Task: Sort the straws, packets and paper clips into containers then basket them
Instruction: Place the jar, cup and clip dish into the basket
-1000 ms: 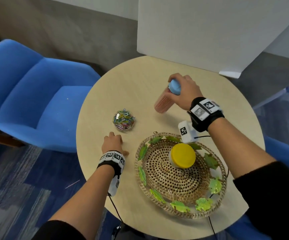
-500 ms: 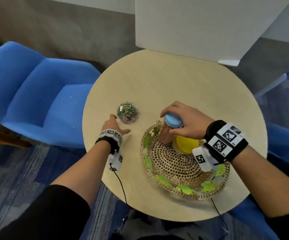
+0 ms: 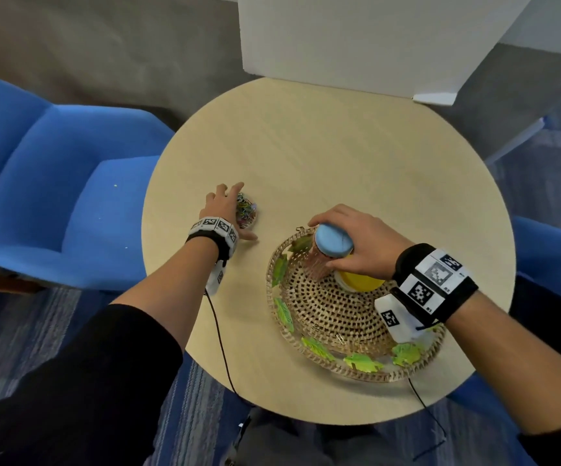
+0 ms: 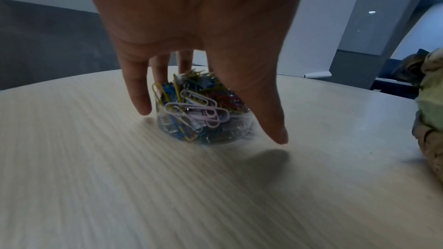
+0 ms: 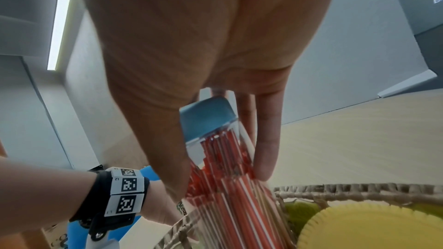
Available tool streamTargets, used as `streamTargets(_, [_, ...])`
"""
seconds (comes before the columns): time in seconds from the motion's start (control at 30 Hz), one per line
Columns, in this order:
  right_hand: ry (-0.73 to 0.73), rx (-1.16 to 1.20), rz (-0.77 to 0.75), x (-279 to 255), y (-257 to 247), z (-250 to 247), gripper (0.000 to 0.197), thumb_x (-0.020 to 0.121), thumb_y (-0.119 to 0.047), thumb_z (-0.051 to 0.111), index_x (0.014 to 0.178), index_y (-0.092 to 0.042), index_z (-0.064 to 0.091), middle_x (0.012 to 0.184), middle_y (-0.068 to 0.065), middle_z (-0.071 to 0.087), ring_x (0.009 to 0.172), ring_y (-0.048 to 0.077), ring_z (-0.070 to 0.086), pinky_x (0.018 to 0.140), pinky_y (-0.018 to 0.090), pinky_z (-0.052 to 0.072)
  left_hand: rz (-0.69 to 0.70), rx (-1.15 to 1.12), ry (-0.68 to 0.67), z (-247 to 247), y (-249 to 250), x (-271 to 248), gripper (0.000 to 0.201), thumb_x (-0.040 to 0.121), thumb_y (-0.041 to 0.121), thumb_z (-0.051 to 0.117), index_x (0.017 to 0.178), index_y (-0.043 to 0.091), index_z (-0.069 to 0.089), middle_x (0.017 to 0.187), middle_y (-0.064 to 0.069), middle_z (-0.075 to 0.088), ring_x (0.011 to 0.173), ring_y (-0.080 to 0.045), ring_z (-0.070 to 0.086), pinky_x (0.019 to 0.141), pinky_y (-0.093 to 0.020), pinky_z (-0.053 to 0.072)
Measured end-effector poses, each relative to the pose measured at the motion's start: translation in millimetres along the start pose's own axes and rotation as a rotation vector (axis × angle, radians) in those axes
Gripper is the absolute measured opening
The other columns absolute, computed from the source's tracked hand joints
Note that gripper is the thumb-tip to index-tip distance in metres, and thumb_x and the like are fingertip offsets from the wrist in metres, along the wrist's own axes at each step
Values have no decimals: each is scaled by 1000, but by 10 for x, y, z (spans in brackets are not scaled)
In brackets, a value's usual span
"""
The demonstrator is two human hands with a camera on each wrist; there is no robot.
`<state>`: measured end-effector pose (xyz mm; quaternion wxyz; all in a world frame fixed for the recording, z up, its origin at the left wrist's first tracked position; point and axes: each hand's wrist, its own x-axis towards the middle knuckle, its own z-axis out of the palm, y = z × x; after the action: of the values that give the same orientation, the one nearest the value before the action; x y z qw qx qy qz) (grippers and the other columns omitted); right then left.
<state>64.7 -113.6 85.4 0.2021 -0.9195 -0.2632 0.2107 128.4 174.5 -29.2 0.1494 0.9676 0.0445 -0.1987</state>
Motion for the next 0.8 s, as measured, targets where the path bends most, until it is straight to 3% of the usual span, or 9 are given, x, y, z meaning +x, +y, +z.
streamTargets(0.2, [-20,28,24,-17,37,77,75,76,-35,81,139,-34,41,126,-2,48,110,20,52,91,35,46,40,43,3,22,-70,37,104,63,46,88,148,27,31,141,-10,38,125,-38,41,102,-51,43])
streamTargets(0.4, [-31,46,39,-6,45,88,80,74,-32,83,141,-36,38,125,0,48,110,21,51,91,37,45,53,37,27,-56,-122,-139,98,63,45,87,145,27,38,133,-9,43,118,-36,48,96,-48,48])
streamTargets(0.67, [20,131,73,-72,90,3,104,61,-41,91,146,-35,32,129,3,47,115,20,48,101,36,38,154,47,8,-490,184,-833,104,52,57,88,142,30,43,127,-3,51,111,-27,58,95,-43,51])
streamTargets(0.8, [33,150,102,-136,161,-73,103,63,-37,91,146,-38,32,126,1,48,107,22,55,90,32,44,237,110,-89,-497,487,-1301,101,53,63,84,140,29,46,119,0,55,108,-23,59,91,-38,52])
